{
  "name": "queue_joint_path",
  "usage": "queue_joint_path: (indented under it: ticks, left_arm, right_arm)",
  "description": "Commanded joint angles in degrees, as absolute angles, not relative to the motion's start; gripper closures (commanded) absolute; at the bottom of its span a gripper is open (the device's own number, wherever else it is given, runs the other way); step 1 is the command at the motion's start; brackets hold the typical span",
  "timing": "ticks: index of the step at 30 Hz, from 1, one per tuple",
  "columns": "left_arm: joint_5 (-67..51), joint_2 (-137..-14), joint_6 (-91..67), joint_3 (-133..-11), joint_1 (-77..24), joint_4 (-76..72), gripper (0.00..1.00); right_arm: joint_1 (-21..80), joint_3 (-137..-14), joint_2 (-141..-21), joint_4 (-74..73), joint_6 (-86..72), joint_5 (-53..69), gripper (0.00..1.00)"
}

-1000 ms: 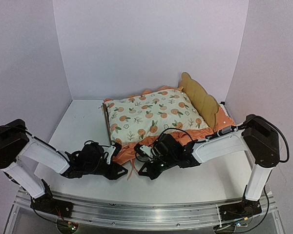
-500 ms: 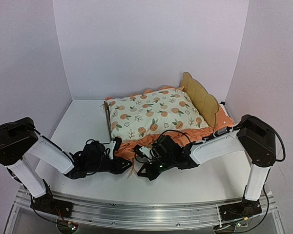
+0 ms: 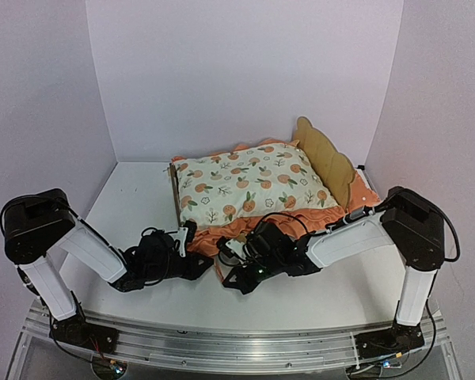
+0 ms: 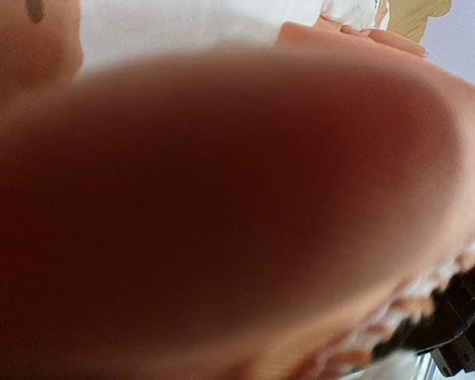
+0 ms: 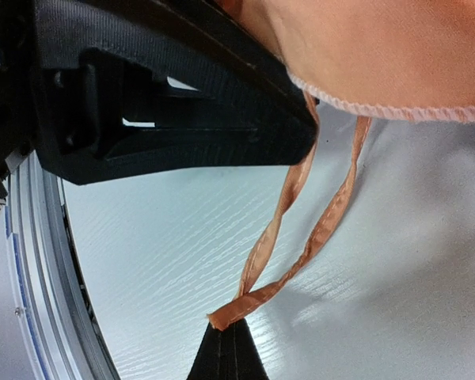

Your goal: Set up the pet bed

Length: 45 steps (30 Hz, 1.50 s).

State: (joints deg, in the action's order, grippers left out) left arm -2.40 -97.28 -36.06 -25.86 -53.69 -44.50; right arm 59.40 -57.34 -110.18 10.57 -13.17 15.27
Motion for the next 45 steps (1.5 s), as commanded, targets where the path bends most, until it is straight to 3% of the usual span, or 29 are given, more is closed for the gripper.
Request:
queue_joint_path:
  ticks: [1,6,14,20,24,29,33,39,45]
  left_arm:
    - [1.1,-98.3,-34.7,-28.5,-53.5,-47.3,0.87]
    - [-0.5,-97.9,-33.9,-28.0,-53.4,-48.6,1.00]
    - [-0.9,-93.9,-30.6,-27.5,-53.3,-40.4,1.00]
    - [-3.0,-92.1,-30.6,-26.6,-53.3,-36.8,0.76]
    - [-4.5,-92.5,-28.3,-26.1,-53.4,-39.1,0.77]
    - [-17.7,-86.2,-13.8,-25.6,-53.5,-38.4,0.79]
    - [-25.3,-76.6,1.4,-23.7,-53.5,-32.6,0.69]
    - [-17.3,-68.9,24.7,-26.7,-53.5,-20.4,0.49]
    - [-2.5,-73.4,30.2,-33.5,-52.1,-16.4,0.34]
  right_arm:
    - [59.2,-57.9,-111.1,11.6,-13.6,17.0,1.00]
    - [59.2,-57.9,-110.8,11.6,-14.7,17.4,1.00]
    - [57.9,-55.0,-105.0,11.4,-18.6,15.2,1.00]
    - [57.7,-55.0,-99.5,10.6,-19.2,15.4,1.00]
    - [57.7,-55.8,-98.4,10.3,-19.9,15.9,1.00]
    - [57.7,-57.7,-97.3,9.9,-18.2,14.8,1.00]
    - [57.7,-58.2,-96.5,9.8,-17.2,13.3,1.00]
    - [57.7,-58.0,-97.3,9.8,-17.2,12.8,1.00]
    - [57.7,-57.8,-98.0,9.8,-16.5,12.6,1.00]
